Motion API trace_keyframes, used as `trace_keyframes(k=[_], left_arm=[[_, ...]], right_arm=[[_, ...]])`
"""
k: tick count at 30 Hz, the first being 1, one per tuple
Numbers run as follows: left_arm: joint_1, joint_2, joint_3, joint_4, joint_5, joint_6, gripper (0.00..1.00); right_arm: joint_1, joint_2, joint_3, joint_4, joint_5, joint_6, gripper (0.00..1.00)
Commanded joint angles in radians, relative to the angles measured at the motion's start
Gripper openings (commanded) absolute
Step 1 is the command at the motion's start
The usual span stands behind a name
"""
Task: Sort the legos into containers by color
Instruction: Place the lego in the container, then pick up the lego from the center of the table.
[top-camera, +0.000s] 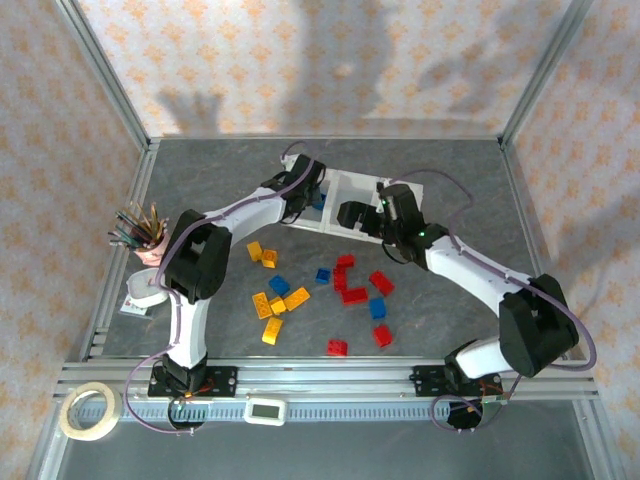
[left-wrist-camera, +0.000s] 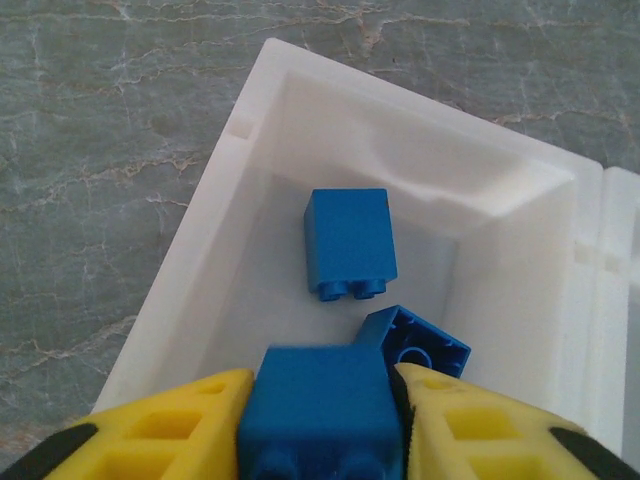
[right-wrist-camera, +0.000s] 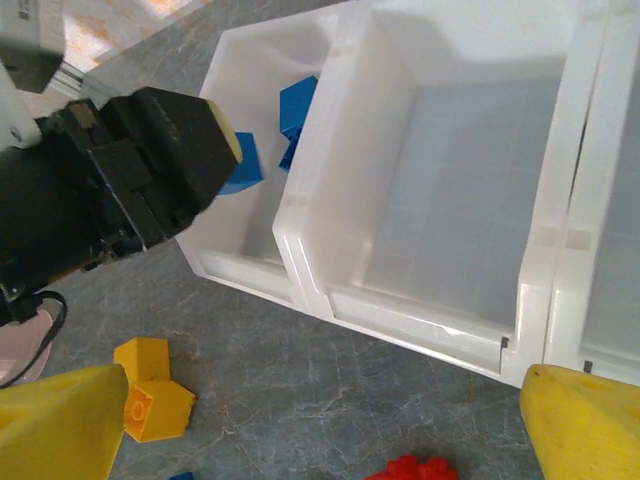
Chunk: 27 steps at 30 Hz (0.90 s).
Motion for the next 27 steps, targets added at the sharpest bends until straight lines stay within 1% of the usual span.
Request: trace_keyframes(k=[1, 5, 8, 14, 20, 21, 23, 27], left_arm=[[0.001, -0.030, 0.044, -0.032, -0.032, 0.013, 0.48], [0.001, -0.087, 0.011, -0.036, -0.003, 0.010, 0.51], [0.001, -0.157, -0.039, -0.039, 0.041, -0.002, 0.53], [-0.013, -0.299, -0.219, -0.023, 0.150, -0.035, 0.56], [-0.089, -0.395, -0.356, -0.097, 0.161, -0.035, 0.60], [-0.106, -0.407, -0.377, -0.108, 0.158, -0.072, 0.60], [-0.136, -0.424, -0.417, -0.111, 0.164, -0.097, 0.61], [-0.188, -0.427, -0.480, -0.101, 0.190, -0.138, 0.64]], right_arm=[[-0.005, -0.010, 0.043, -0.019, 0.017, -0.018, 1.00], [-0.005, -0.026, 0.056, -0.048, -0.002, -0.043, 1.00], [-0.005, -0.044, 0.044, -0.067, -0.011, -0.049, 1.00], [-0.004, -0.074, -0.017, -0.087, -0.087, -0.031, 1.00], [-0.004, -0.106, -0.099, -0.111, -0.136, -0.003, 1.00], [-0.004, -0.110, -0.113, -0.112, -0.147, 0.004, 1.00], [-0.003, -0.123, -0.145, -0.104, -0.162, 0.013, 1.00], [-0.002, -0.154, -0.210, -0.096, -0.151, 0.014, 1.00]])
